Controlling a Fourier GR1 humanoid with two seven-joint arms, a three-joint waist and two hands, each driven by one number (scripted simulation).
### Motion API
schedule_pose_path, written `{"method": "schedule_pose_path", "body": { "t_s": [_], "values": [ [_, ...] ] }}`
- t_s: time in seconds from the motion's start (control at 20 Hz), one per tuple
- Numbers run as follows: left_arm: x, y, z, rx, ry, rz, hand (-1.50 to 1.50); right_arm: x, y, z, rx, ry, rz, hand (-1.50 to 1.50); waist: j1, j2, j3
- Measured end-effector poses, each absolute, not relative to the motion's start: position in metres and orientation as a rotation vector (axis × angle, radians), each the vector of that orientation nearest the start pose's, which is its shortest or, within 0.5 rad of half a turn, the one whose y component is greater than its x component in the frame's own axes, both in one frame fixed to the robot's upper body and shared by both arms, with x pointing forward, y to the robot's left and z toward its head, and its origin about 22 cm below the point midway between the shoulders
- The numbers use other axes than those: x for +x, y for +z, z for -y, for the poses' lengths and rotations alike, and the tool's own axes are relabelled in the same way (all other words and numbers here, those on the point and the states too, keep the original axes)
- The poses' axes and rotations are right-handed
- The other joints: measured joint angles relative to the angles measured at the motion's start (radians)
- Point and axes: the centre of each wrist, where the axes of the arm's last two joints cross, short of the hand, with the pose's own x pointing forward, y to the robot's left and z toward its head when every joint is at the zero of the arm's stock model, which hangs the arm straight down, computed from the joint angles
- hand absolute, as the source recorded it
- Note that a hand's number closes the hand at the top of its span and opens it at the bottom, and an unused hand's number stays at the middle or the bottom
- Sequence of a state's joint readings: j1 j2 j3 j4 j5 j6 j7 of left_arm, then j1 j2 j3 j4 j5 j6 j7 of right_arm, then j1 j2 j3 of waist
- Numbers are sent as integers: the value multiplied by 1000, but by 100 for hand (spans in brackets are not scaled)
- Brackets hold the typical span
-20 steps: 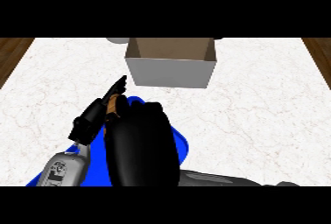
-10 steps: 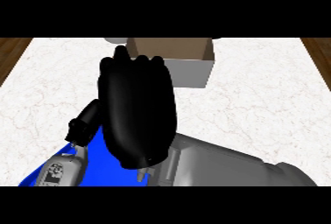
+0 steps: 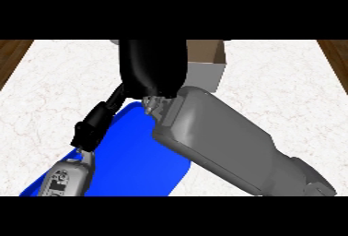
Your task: Pick the croissant from the tray and place it in the cardboard box
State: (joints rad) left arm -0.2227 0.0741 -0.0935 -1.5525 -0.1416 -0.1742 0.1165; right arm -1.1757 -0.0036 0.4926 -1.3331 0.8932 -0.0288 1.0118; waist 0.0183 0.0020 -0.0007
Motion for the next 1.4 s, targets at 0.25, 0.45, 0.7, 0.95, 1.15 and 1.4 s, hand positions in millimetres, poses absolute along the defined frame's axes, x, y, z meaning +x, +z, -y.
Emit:
{"method": "schedule_pose_path", "body": {
  "t_s": [0.25, 0.45, 0.7, 0.95, 1.15, 1.4],
  "values": [
    [288, 48, -206, -41, -466, 1608, 0, 341, 253, -26, -1077, 731, 1668, 150, 2, 2, 0],
    [282, 43, -203, -54, -470, 1606, 0, 368, 249, -25, -1124, 726, 1635, 150, 8, 3, 0],
    [286, 41, -195, -63, -473, 1608, 0, 395, 223, -17, -1159, 760, 1586, 150, 10, 6, 0],
    [288, 45, -195, -67, -481, 1616, 0, 418, 192, -1, -1167, 784, 1516, 150, 20, 10, 0],
    [291, 49, -190, -73, -495, 1618, 0, 428, 166, 16, -1078, 697, 1447, -150, 33, 14, 0],
    [290, 48, -189, -83, -501, 1621, 0, 438, 152, 32, -963, 619, 1415, -150, 44, 9, 1]
  ]
}}
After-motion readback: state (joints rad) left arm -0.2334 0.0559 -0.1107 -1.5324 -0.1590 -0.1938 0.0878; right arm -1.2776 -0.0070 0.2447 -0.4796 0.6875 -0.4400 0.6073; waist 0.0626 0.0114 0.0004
